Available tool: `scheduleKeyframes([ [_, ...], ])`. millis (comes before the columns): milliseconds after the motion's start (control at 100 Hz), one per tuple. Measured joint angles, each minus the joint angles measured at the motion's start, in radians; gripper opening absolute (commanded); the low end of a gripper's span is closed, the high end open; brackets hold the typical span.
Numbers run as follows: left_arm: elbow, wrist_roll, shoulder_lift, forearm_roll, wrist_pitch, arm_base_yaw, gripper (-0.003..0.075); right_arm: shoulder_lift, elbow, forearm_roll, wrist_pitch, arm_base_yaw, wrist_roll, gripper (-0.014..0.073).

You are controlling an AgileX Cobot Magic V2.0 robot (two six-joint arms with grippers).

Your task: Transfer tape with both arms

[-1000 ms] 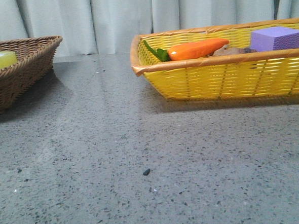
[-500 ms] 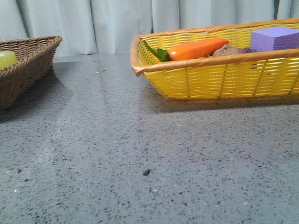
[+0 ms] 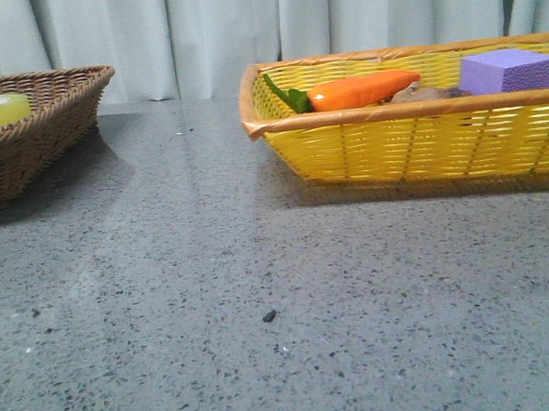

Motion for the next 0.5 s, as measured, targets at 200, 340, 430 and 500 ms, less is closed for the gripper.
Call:
scheduleKeyframes([
  [200, 0.08, -0.08, 0.0, 0.118, -0.085, 0.0, -0.002, 0.0, 0.0, 0.0, 0.0, 0.0, 0.0, -0.0067],
  [340, 0.145, -0.34, 0.0, 0.235, -0.173, 0.0, -0.002, 0.0, 0.0, -0.001, 0.0, 0.0, 0.0, -0.0067],
  [430, 0.192, -0.507, -0.009, 0.343, -0.235, 0.0, -0.002, 0.0, 0.0, -0.001, 0.0, 0.0, 0.0, -0.0067],
  [500, 0.228, -0.599, -0.032, 0.403, -0.278, 0.0, -0.002, 0.0, 0.0, -0.002, 0.0, 0.0, 0.002, -0.0067],
])
